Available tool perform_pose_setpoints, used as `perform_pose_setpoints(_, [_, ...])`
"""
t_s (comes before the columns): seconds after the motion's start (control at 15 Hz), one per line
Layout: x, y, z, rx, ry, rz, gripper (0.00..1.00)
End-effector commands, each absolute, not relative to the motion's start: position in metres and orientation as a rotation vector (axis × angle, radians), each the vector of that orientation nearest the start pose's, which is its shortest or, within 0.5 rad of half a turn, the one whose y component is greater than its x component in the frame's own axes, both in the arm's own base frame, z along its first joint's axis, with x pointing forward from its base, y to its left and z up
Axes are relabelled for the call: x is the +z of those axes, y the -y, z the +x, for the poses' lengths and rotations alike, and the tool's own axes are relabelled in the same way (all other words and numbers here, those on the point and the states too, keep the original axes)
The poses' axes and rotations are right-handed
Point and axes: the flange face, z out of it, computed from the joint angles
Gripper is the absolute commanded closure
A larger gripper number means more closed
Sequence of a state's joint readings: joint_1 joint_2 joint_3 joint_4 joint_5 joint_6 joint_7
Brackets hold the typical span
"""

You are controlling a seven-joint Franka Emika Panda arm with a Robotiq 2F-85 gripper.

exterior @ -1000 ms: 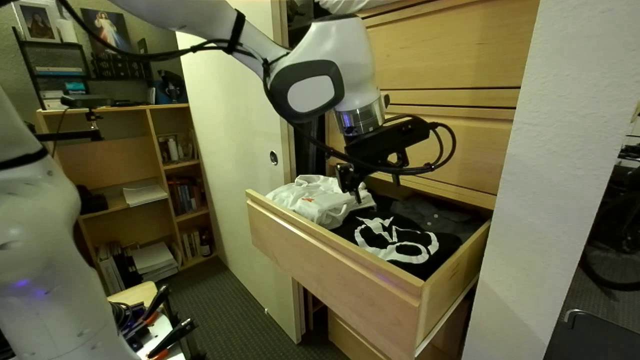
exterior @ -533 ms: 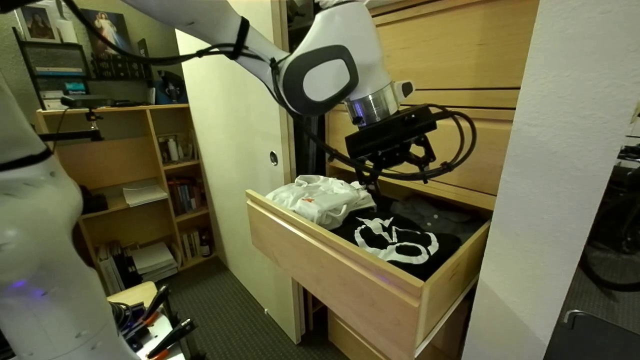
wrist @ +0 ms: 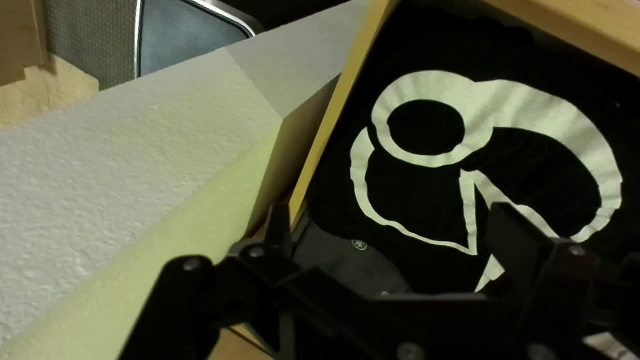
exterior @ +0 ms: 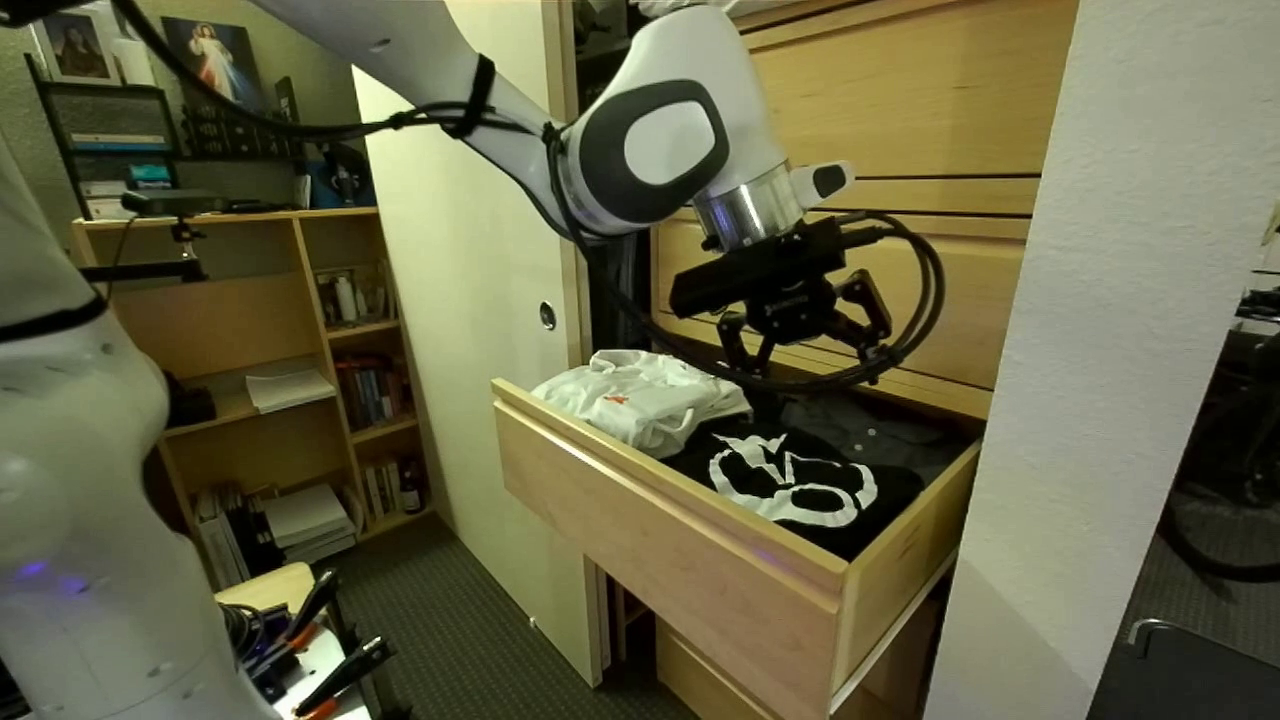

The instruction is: Open the middle drawer of the cabinet.

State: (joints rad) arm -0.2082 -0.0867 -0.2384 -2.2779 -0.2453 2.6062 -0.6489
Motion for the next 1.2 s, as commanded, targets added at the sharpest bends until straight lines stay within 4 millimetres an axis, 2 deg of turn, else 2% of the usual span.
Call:
perform_pose_setpoints(0.0, [0.442,0.223,0.478,-0.448,0.572,-3.398,0.00])
perform_pose_setpoints(0.6, [0.468,0.208,0.433,-0.415,0.613,-3.354,0.00])
perform_pose_setpoints(1.13, [0.479,0.178,0.389,-0.422,0.616,-3.332,0.00])
